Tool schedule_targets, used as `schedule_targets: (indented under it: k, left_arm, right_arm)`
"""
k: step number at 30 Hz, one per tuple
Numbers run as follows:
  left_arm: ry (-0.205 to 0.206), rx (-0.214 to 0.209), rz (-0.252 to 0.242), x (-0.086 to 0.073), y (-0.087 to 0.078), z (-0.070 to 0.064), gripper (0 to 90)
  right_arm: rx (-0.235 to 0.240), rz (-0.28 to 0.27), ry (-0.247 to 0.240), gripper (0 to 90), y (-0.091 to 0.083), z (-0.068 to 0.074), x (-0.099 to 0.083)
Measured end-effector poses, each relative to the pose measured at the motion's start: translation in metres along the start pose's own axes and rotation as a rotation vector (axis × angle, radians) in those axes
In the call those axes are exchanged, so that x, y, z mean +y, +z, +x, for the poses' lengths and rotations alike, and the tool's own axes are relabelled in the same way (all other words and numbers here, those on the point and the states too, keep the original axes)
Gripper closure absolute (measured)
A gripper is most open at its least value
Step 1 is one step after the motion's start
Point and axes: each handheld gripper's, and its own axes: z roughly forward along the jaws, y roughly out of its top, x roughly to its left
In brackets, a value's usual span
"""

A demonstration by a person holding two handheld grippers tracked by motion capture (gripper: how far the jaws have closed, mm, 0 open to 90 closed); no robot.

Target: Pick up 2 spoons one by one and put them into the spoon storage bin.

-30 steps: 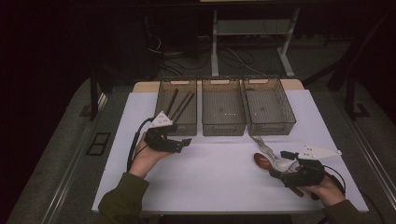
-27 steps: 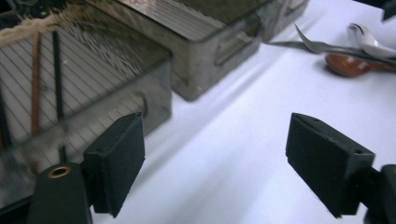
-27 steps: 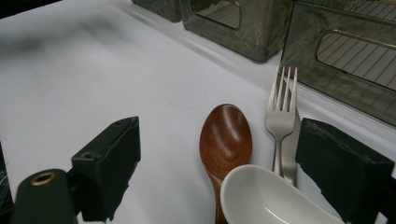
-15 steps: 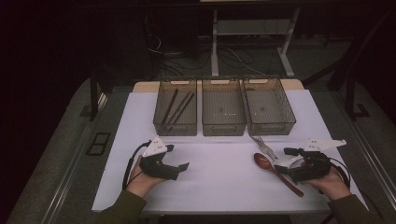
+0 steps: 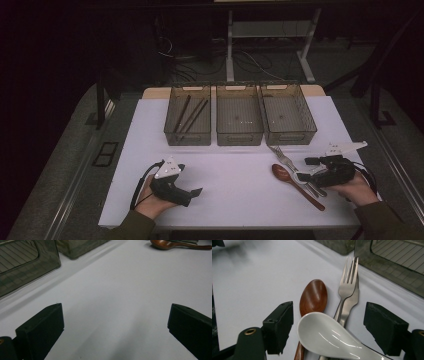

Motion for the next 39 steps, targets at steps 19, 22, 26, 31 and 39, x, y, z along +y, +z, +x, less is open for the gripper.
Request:
schedule_targets:
  k: [19,22,26,31,39]
  left_arm:
    - [0.003,-0.024,0.027,-0.001,0.003,0.001,0.0]
    - [0.000,-0.028,0.031,-0.001,0.003,0.001,0.0]
    - [0.002,-0.028,0.032,-0.001,0.003,0.001,0.0]
    - [0.005,-0.030,0.038,-0.002,0.004,0.001,0.0]
    - [0.007,-0.032,0.042,-0.002,0.004,0.001,0.0]
  right_arm:
    - [-0.010,0.041,-0.008,41.0,0.023,0.012,0.019]
    - [-0.016,0.069,-0.012,44.0,0.031,0.013,0.023]
    - [-0.032,0.111,-0.026,46.4,0.040,0.015,0.028]
    - [-0.035,0.160,-0.040,51.2,0.048,0.019,0.032]
    - [-0.055,0.224,-0.058,47.9,0.058,0.021,0.033]
